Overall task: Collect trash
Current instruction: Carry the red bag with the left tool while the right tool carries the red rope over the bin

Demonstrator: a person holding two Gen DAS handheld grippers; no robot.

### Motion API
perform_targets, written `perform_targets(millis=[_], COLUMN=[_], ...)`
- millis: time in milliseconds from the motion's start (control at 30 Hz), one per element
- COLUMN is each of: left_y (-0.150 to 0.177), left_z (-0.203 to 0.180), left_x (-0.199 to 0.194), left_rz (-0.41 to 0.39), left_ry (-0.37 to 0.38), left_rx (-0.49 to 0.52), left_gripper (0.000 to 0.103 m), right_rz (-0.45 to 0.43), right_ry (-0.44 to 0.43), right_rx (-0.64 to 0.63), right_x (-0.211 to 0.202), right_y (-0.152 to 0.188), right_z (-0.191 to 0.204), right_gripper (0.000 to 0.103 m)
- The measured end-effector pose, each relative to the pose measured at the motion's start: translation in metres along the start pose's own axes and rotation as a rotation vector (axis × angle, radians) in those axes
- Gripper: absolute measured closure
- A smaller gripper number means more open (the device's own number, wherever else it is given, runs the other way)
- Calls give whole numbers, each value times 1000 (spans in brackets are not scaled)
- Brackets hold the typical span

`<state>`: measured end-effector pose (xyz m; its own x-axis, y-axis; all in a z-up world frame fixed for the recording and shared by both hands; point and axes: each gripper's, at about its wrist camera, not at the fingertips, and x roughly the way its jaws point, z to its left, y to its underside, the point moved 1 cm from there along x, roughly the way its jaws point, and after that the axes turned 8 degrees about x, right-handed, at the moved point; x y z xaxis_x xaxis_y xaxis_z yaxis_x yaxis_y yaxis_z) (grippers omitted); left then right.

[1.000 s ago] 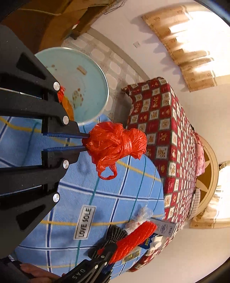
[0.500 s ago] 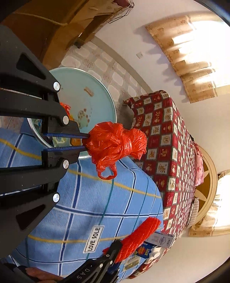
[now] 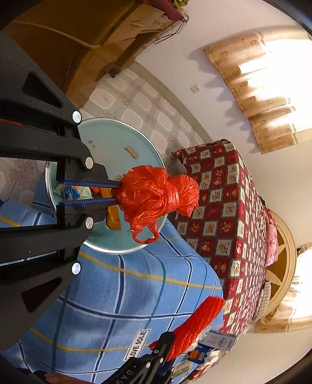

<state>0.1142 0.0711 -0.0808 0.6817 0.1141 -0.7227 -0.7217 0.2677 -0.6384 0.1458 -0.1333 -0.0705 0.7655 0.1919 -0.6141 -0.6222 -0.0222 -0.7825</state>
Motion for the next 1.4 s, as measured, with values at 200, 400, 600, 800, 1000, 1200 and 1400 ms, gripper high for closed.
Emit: perform_targets(millis=[200, 400, 600, 800, 1000, 1200, 1400], left_y=[7, 13, 17, 22, 25, 28, 30], left_z=[13, 25, 36, 46, 54, 58, 60], left_x=[2, 2, 4, 4, 6, 7, 8], left_rz=[11, 16, 23, 26, 31, 35, 37], left_ry=[-17, -28, -42, -54, -66, -75, -79], left_rx=[-14, -29, -42, -52, -65, -71, -73], left_gripper=[95, 95, 95, 95, 95, 95, 95], right_rz=[9, 19, 28, 34, 38, 43, 46], right_ry=[-20, -33, -48, -61, -66, -76, -83], right_rx=[-33, -64, -97, -124, -144, -158, -165], right_x=[4, 9, 14, 17, 20, 23, 24], right_y=[1, -1, -2, -2, -1, 0, 1], right_z=[16, 31, 47, 61, 71, 80, 85], right_gripper=[82, 82, 82, 82, 82, 82, 82])
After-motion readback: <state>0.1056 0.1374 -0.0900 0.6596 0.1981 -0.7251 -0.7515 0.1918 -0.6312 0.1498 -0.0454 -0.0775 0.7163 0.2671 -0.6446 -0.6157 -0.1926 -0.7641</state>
